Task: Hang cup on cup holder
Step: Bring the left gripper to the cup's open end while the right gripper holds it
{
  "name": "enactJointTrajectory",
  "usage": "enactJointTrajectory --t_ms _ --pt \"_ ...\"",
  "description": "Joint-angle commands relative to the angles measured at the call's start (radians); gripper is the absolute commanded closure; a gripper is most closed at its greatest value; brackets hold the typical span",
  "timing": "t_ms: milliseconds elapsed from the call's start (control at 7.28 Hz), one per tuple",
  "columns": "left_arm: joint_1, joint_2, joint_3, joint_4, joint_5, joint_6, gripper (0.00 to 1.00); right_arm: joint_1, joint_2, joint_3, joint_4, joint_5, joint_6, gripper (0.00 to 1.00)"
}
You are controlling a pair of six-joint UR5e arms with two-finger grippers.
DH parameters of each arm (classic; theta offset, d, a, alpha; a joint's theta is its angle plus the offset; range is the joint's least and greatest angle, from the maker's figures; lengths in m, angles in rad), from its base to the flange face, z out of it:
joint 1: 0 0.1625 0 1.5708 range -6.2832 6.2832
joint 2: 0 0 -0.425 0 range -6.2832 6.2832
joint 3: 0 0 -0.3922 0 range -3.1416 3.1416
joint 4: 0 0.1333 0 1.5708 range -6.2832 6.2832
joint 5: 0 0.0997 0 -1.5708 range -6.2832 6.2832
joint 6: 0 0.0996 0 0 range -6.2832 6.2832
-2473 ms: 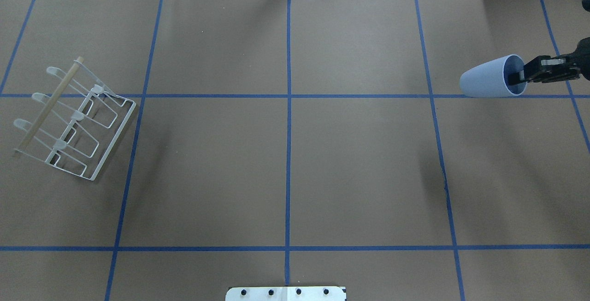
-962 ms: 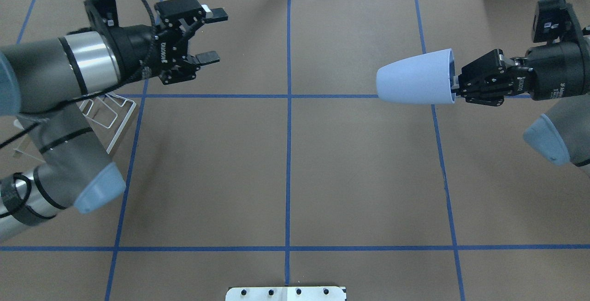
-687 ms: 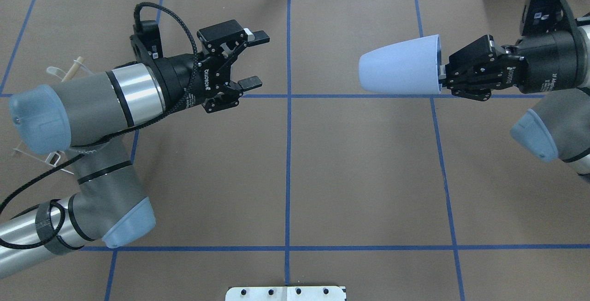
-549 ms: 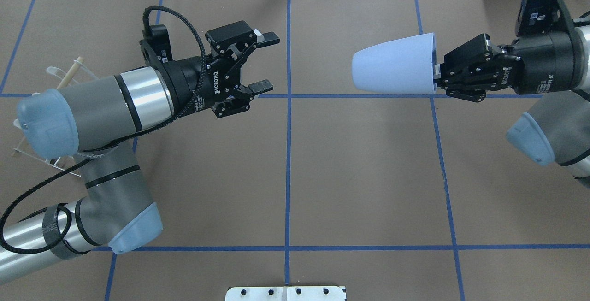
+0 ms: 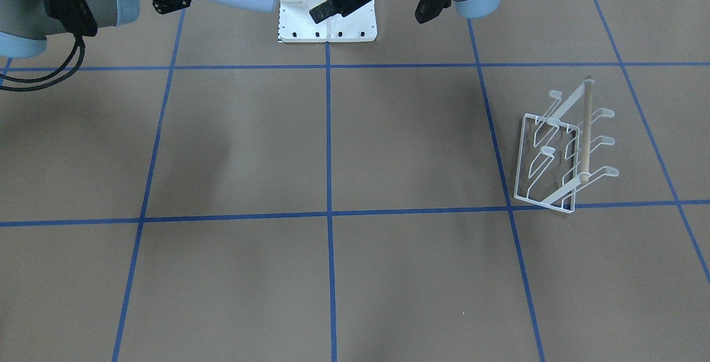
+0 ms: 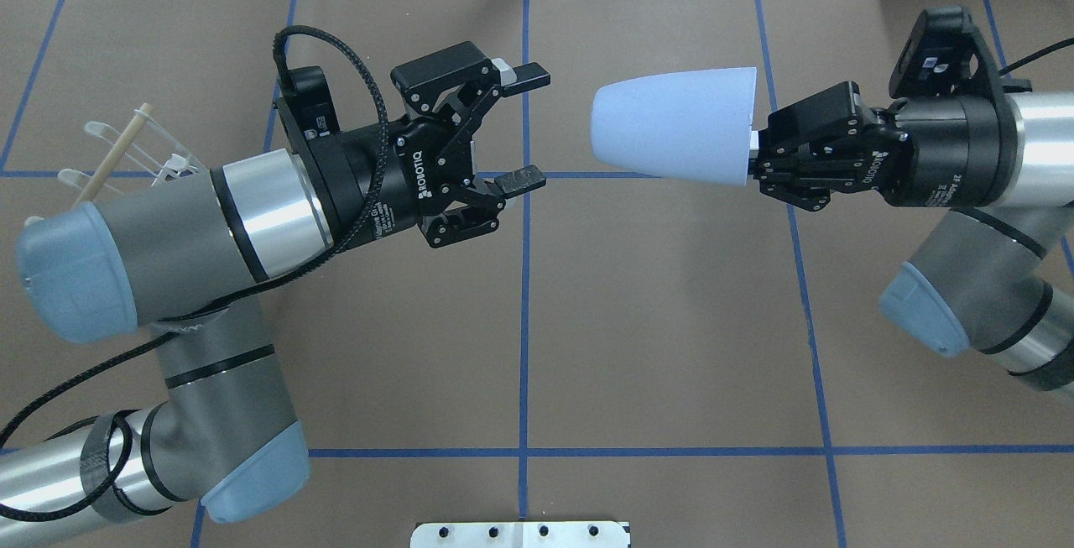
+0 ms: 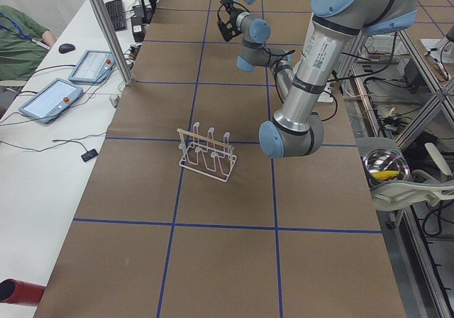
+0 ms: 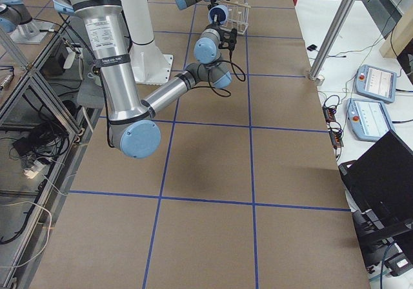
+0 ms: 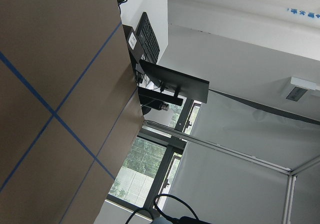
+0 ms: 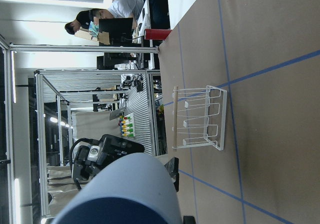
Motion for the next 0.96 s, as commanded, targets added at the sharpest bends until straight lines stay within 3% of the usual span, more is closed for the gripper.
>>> enactJointTrajectory --t_ms 0,824 --pt "0.017 -0.018 -0.006 0.002 0.01 -0.038 0.02 -0.039 0.0 0.0 0.027 -0.059 0.001 1.0" --pt "0.042 -0.035 -0.033 -0.011 -0.079 -0.011 0.02 -0.091 -0.002 0.001 0.07 -0.047 0.008 1.0"
